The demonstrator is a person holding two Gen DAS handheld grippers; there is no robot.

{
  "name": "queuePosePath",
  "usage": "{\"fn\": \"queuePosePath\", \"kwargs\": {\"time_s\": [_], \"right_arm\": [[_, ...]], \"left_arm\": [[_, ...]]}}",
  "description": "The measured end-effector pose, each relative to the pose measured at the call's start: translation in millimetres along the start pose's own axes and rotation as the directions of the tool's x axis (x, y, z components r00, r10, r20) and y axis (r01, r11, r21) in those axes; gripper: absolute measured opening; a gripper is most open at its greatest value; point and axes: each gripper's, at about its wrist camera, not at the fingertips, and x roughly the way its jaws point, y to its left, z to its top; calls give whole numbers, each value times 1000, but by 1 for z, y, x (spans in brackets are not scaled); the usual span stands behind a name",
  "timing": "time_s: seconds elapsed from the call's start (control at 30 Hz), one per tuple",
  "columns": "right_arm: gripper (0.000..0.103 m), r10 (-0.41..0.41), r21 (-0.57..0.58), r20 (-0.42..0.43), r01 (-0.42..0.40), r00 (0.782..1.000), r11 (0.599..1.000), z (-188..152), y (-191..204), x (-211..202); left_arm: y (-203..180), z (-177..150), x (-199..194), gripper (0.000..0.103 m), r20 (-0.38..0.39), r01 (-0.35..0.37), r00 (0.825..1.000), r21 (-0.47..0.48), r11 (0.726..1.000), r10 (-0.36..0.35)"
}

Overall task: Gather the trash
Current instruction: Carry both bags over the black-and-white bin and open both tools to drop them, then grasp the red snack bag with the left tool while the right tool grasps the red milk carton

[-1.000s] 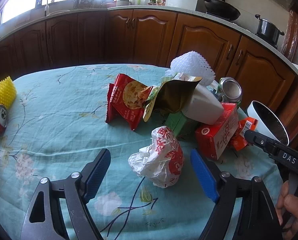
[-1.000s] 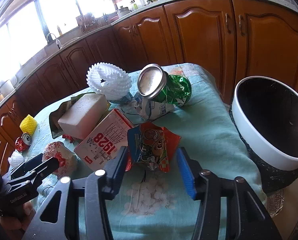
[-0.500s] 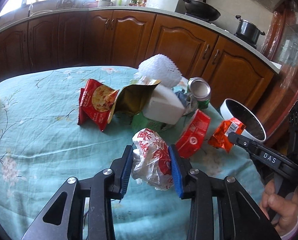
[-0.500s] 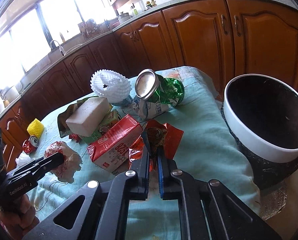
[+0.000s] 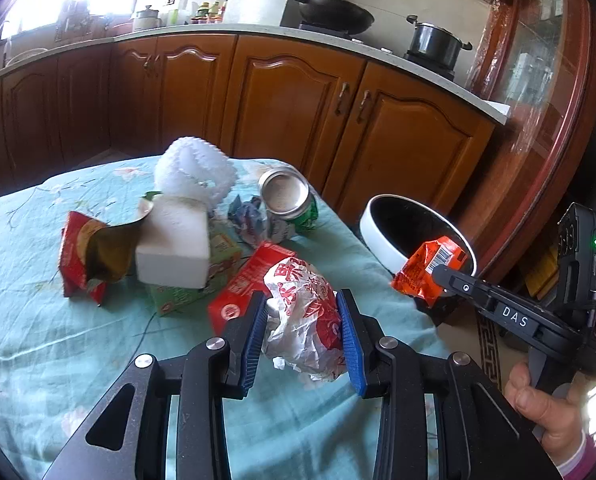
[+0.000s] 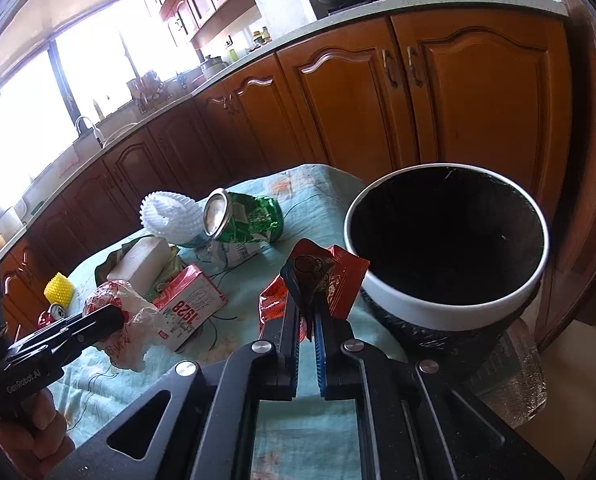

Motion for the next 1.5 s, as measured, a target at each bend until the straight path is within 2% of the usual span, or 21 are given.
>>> {"fn": "queuePosePath", "kwargs": {"time_s": [0.3,0.53,0.83,1.17,1.23,1.27,1.3,1.43,1.5], "right_arm": [[6,-64,44,37,62,997,997,22,-48,-10],[6,-89,76,29,86,996,993,39,-82,-2],[6,-102,96,-1,102,995,990,55,-113,11],[7,-112,110,-45,116,993,987,59,-131,31],[12,-112,108,-61,118,992,987,59,-132,36],[13,-111,108,-68,118,991,987,59,-132,38],[19,-114,114,-73,121,991,986,59,-134,40],[41,-112,141,-71,121,991,983,56,-139,38],[42,-116,149,-59,123,992,981,56,-141,34]], "left_arm": [[-35,28,52,34,-26,55,998,98,994,-53],[-58,54,93,34,-30,84,996,154,984,-81],[-82,82,147,34,-65,113,993,164,980,-103],[-98,101,213,37,-152,122,983,142,982,-100],[-99,102,222,41,-172,119,981,140,983,-94],[-99,102,227,48,-184,122,978,135,983,-96],[-100,102,232,54,-197,126,975,130,984,-99],[-102,101,233,64,-187,114,978,131,985,-89],[-100,99,225,67,-169,107,982,136,985,-83]]}}
